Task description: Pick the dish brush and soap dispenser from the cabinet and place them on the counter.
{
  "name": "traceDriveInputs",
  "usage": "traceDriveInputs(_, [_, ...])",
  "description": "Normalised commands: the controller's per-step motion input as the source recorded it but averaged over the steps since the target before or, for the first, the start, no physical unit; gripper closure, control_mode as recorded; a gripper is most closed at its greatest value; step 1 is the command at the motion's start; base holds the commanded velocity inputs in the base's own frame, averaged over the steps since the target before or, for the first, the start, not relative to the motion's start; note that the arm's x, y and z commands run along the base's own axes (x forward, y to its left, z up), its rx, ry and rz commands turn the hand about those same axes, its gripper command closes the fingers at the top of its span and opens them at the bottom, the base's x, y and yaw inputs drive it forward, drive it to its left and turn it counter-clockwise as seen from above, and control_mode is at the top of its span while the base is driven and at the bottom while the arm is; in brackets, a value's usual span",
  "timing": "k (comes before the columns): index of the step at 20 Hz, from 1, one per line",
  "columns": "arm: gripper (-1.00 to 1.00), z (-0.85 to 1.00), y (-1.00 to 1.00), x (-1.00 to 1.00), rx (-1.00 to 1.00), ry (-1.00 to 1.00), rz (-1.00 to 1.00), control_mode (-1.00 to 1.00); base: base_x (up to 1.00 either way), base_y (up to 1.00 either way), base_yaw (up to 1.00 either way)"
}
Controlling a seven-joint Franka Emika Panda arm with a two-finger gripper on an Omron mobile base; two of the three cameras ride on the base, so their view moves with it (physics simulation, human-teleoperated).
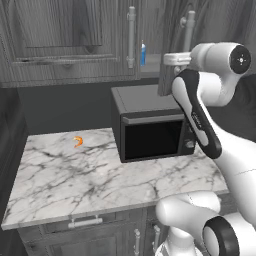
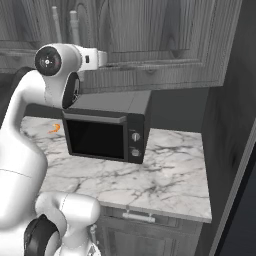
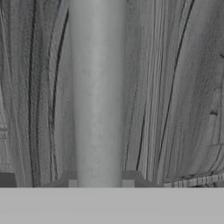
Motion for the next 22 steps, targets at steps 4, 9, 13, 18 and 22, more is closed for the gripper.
traceDriveInputs(4, [1.0,0.0,-0.38,-0.44,0.02,0.0,0.0,-1.0,0.0,0.0,0.0])
traceDriveInputs(9, [1.0,0.0,-0.44,-0.46,0.02,0.0,0.0,-1.0,0.0,0.0,0.0])
traceDriveInputs(13, [1.0,0.0,-0.46,-0.43,0.0,0.0,0.0,-1.0,0.0,0.0,0.0])
traceDriveInputs(18, [1.0,0.0,-0.45,-0.39,0.0,0.0,0.0,-1.0,0.0,0.0,0.0])
traceDriveInputs(22, [1.0,0.0,-0.45,-0.38,0.0,0.0,0.0,-1.0,0.0,0.0,0.0])
